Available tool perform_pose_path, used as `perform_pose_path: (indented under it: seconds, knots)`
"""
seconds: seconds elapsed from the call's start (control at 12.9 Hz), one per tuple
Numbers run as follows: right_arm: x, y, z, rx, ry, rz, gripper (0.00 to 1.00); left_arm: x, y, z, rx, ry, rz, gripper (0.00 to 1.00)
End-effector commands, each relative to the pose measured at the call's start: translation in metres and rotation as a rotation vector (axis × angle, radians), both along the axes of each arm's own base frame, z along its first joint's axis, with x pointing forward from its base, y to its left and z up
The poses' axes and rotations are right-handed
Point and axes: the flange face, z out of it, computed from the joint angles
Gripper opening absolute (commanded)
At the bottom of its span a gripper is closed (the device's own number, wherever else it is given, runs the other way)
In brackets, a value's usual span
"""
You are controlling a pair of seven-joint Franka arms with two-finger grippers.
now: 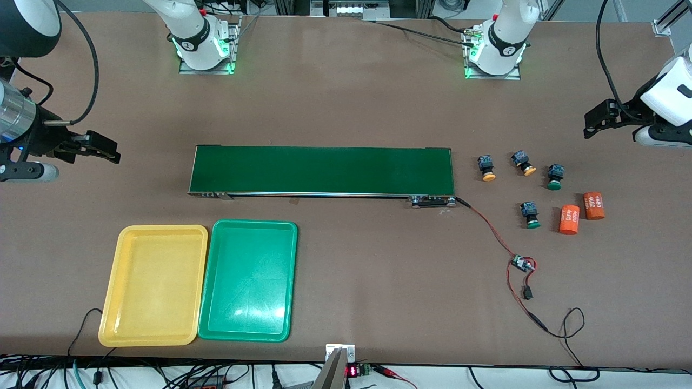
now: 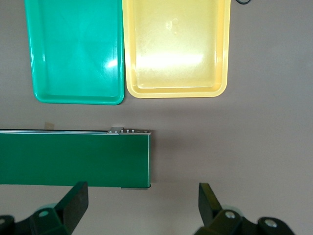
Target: Sort buttons by color to trays
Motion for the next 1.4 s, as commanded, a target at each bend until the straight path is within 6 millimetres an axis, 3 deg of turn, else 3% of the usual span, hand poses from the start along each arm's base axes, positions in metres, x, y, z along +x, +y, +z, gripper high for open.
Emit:
perform_pose_path:
  seconds: [0.0, 0.31, 0.7, 1.09, 1.32]
  knots:
    - [0.0, 0.0, 0.003, -0.002, -0.017, 0.004, 1.0, -0.002, -0.002, 0.007, -0.01, 0.007, -0.004, 1.0]
    - [0.002, 0.014, 0.0, -0.012, -0.012, 0.026, 1.0, -0.002, -0.002, 0.007, -0.01, 0.005, -0.004, 1.0]
    - [0.004, 0.015, -0.009, -0.012, 0.007, 0.028, 1.0, 0.001, -0.002, 0.004, -0.008, 0.023, -0.001, 1.0]
    - [0.005, 0.015, -0.012, -0.012, 0.01, 0.028, 1.0, 0.026, 0.003, -0.034, -0.006, 0.21, 0.01, 1.0]
    - [0.004, 0.019, -0.012, -0.012, 0.013, 0.034, 1.0, 0.048, 0.028, -0.085, 0.02, 0.288, 0.037, 1.0]
